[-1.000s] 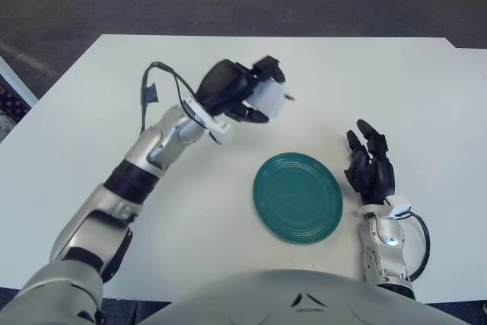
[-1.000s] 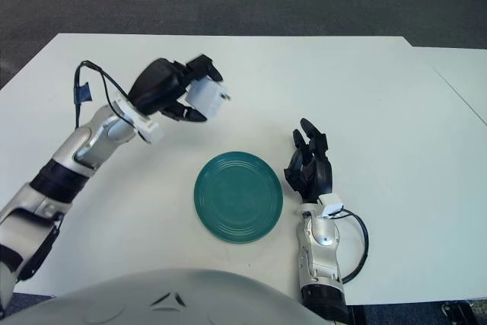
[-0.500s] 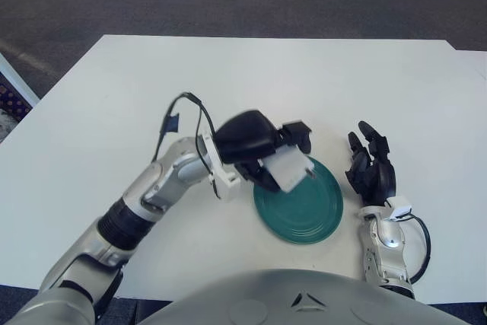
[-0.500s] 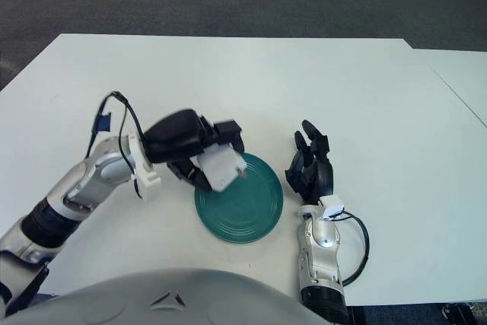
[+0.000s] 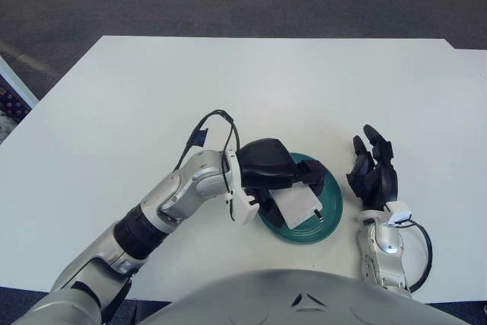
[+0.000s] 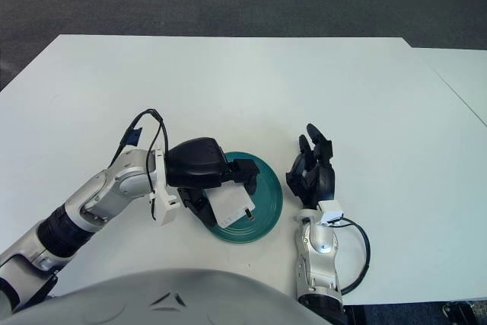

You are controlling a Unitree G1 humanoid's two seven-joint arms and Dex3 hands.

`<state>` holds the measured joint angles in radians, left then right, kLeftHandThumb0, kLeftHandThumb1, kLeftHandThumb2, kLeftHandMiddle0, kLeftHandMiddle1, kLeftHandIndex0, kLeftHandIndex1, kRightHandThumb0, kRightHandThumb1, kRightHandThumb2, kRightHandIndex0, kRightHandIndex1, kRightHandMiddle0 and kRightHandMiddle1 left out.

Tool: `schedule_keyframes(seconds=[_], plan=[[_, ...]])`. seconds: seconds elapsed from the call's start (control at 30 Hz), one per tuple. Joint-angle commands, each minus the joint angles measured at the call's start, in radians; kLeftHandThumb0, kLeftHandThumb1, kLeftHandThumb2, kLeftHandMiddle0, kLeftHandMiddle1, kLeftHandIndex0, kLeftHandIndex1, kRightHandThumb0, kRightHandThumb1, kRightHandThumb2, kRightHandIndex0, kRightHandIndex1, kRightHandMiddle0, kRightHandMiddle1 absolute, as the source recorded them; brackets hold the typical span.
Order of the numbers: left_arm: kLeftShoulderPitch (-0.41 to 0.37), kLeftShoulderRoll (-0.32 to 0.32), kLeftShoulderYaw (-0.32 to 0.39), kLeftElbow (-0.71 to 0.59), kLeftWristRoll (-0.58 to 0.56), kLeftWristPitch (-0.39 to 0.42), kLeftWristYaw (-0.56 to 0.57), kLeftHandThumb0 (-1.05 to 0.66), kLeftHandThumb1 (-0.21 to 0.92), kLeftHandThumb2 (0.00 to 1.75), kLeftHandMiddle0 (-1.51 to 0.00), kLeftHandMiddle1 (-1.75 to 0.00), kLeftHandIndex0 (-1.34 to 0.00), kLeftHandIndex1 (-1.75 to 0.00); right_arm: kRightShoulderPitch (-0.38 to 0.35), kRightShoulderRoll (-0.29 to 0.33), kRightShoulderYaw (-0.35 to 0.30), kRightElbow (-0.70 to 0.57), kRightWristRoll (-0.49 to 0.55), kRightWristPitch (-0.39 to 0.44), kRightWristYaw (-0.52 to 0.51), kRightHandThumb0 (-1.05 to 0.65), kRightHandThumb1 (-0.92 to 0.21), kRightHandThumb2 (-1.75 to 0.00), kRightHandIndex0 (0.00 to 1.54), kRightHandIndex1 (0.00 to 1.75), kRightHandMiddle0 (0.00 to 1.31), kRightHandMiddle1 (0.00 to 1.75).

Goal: Put the charger into the plate.

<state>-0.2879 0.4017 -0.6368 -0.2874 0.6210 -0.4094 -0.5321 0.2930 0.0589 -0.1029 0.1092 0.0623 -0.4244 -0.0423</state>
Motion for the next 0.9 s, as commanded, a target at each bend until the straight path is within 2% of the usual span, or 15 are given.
schedule_keyframes(seconds=[0.0, 0.4, 0.63, 0.87], plan=[[0.002, 0.004, -0.020, 0.065, 0.055, -0.035, 0.028, -0.44, 0.72, 0.87, -1.28, -1.75, -1.01, -1.75, 0.088, 0.018, 0.008, 0.089, 0.014, 0.085, 0.010, -0.73, -0.92, -0.83, 0.29, 0.00, 0.00, 0.62], [-0.029, -0.003, -0.030, 0.178, 0.152, -0.107, 0.073, -0.48, 0.74, 0.87, -1.27, -1.75, -1.02, -1.75, 0.075, 0.029, 0.001, 0.117, 0.048, 0.075, 0.039, -0.74, -0.92, -0.80, 0.31, 0.01, 0.00, 0.65], [-0.067, -0.048, -0.041, 0.230, 0.163, -0.095, 0.061, -0.48, 0.77, 0.84, -1.21, -1.75, -0.99, -1.75, 0.072, 0.038, 0.003, 0.127, 0.050, 0.074, 0.032, -0.73, -0.92, -0.79, 0.32, 0.01, 0.00, 0.65], [-0.086, -0.075, -0.038, 0.254, 0.168, -0.065, 0.040, -0.47, 0.86, 0.72, -1.05, -1.75, -0.84, -1.75, 0.075, 0.050, 0.008, 0.119, 0.037, 0.057, 0.009, -0.71, -0.92, -0.76, 0.33, 0.01, 0.00, 0.66]])
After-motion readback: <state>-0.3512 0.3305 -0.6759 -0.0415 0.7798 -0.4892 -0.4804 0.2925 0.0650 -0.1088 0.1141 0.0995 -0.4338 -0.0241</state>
